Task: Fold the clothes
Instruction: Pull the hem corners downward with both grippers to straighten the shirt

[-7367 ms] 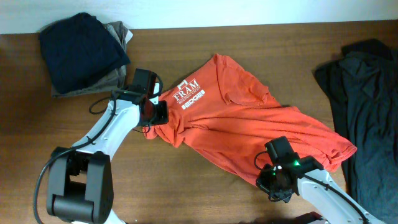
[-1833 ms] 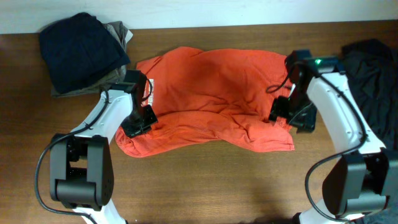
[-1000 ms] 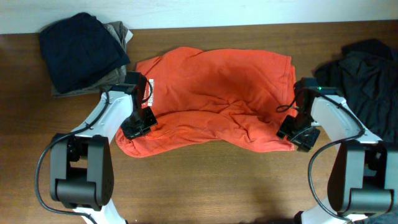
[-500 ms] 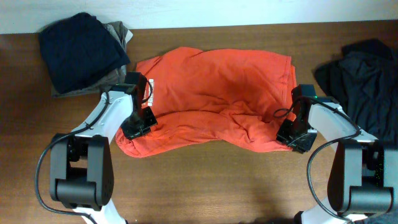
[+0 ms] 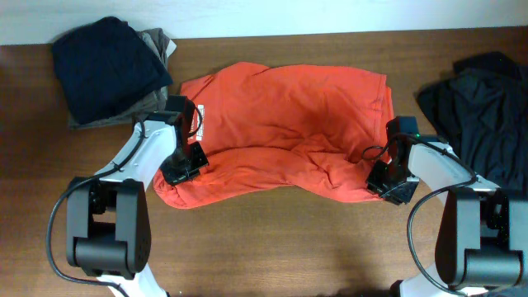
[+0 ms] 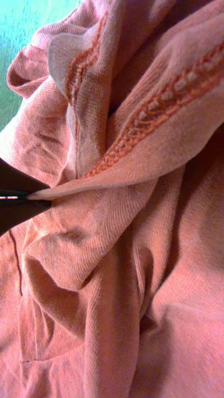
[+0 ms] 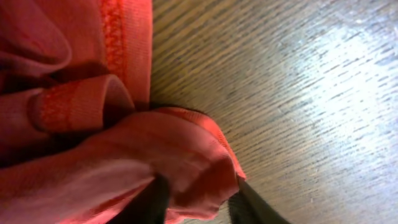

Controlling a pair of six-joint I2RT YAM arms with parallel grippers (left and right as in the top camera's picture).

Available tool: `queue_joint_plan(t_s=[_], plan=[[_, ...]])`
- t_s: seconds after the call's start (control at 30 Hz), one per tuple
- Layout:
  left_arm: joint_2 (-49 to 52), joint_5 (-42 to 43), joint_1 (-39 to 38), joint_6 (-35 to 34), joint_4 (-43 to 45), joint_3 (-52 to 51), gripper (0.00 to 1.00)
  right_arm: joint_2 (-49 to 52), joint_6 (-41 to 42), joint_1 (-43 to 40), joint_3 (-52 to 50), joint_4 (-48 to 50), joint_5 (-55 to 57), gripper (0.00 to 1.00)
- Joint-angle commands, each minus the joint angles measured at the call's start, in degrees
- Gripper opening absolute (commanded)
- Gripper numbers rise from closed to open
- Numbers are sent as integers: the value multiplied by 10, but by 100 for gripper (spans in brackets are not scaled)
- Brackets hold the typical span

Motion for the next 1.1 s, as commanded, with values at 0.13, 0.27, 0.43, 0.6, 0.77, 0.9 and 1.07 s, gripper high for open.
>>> queue_joint_plan(t_s=[0.13,0.27,0.43,0.6,0.77,0.9,1.07], plan=[[-2,-7,1,43,-39,11,1,-24,23,-1,-7,-23,16,4],[-32,-7,1,43,-61,15,1,-65,49,-1,3,-63,32,4],[-94,-19,0,43,-109,15,1,-147,49,-1,5,-114,33,4],[-149,-19,-9,43,-154,15,1,-222,49,-1,7,-157,36,4],[-205,-32,-20,39,-208,15,1,-276,51,-1,10,-194,44,4],[-260,-34,-36,29,-244,15,1,-303,51,-1,19,-226,44,4],[-324,-34,-65,12,-288,15,1,-323,51,-1,34,-274,46,4]])
